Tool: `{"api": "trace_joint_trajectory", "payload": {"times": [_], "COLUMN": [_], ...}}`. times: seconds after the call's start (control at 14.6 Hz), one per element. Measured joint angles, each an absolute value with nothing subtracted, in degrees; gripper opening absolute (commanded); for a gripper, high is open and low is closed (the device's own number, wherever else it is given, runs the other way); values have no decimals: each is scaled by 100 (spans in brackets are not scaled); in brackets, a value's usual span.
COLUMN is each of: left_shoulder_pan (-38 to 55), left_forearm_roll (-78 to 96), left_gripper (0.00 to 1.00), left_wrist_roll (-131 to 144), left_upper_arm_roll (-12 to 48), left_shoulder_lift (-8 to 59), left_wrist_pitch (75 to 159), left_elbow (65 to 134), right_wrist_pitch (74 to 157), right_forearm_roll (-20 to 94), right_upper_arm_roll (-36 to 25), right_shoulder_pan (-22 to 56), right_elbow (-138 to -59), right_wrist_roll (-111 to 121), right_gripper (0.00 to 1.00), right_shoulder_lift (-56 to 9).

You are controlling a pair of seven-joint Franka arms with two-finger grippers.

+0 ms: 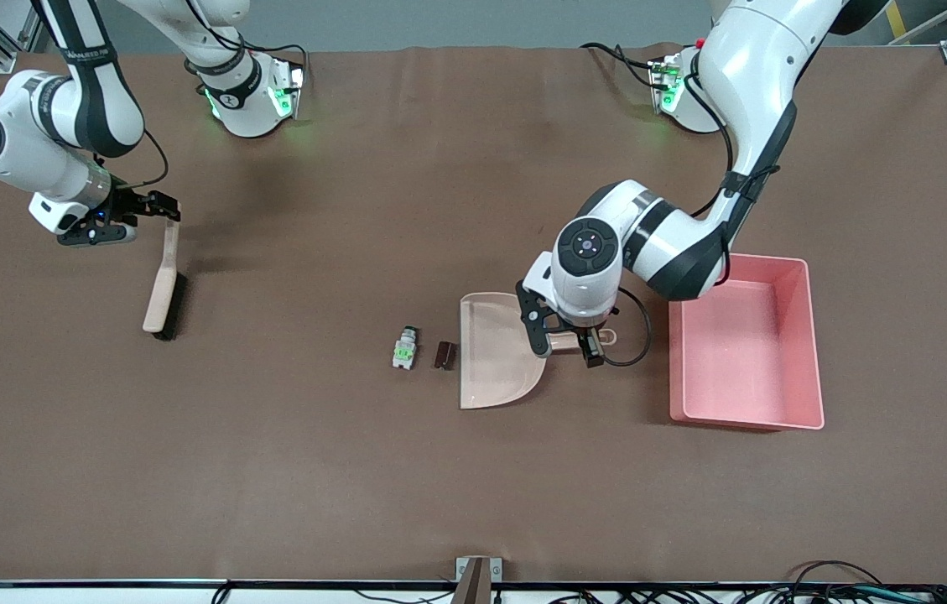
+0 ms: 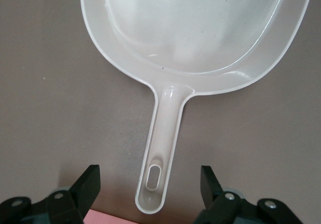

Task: Clean e-waste and dump in bin
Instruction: 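Lower both grippers onto the dustpan handle and brush handle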

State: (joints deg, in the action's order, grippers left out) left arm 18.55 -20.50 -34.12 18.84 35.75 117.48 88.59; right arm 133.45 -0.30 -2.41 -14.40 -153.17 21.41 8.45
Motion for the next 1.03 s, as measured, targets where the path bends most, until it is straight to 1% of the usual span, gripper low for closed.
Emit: {"api": "trace_joint_trajectory", "payload": {"times": [0.14, 0.21, 0.27, 0.34, 0.48, 0.62, 0.75, 0.96, 1.03], "left_shoulder_pan": [1913, 1948, 1977, 1997, 2002, 2010, 2042, 2078, 2103], "left_forearm_roll": [-2146, -2222, -2271, -2308, -2358, -2397, -2583, -2648, -2649], "left_gripper": [86, 85, 84, 83, 81, 72, 72, 74, 74], "left_wrist_roll": [-3482, -3502, -3520, -3566, -3724, -3896, -4024, -4051, -4051], "left_upper_arm_roll": [1885, 1885, 1886, 1886, 1884, 1884, 1885, 1885, 1886], "left_shoulder_lift": [3664, 3708, 3751, 3791, 3862, 3938, 3990, 4079, 4107], "left_wrist_pitch": [11750, 11750, 11750, 11750, 11750, 11761, 11763, 11763, 11763], "left_elbow": [8800, 8773, 8750, 8737, 8724, 8665, 8628, 8611, 8608], "right_wrist_pitch": [13411, 13457, 13520, 13580, 13677, 13819, 13958, 14187, 14228], "right_forearm_roll": [-30, -30, -30, -30, -30, -30, -30, -30, -30], "right_upper_arm_roll": [-241, -241, -241, -241, -241, -241, -242, -242, -242], "right_shoulder_pan": [-1433, -1432, -1431, -1431, -1431, -1431, -1431, -1431, -1431], "right_elbow": [-15379, -15409, -15430, -15436, -15437, -15438, -15438, -15438, -15437], "right_wrist_roll": [2141, 2142, 2142, 2142, 2142, 2142, 2142, 2142, 2142], "right_gripper": [92, 90, 82, 79, 78, 71, 68, 57, 56], "right_shoulder_lift": [829, 806, 769, 721, 616, 513, 394, 239, 197]}}
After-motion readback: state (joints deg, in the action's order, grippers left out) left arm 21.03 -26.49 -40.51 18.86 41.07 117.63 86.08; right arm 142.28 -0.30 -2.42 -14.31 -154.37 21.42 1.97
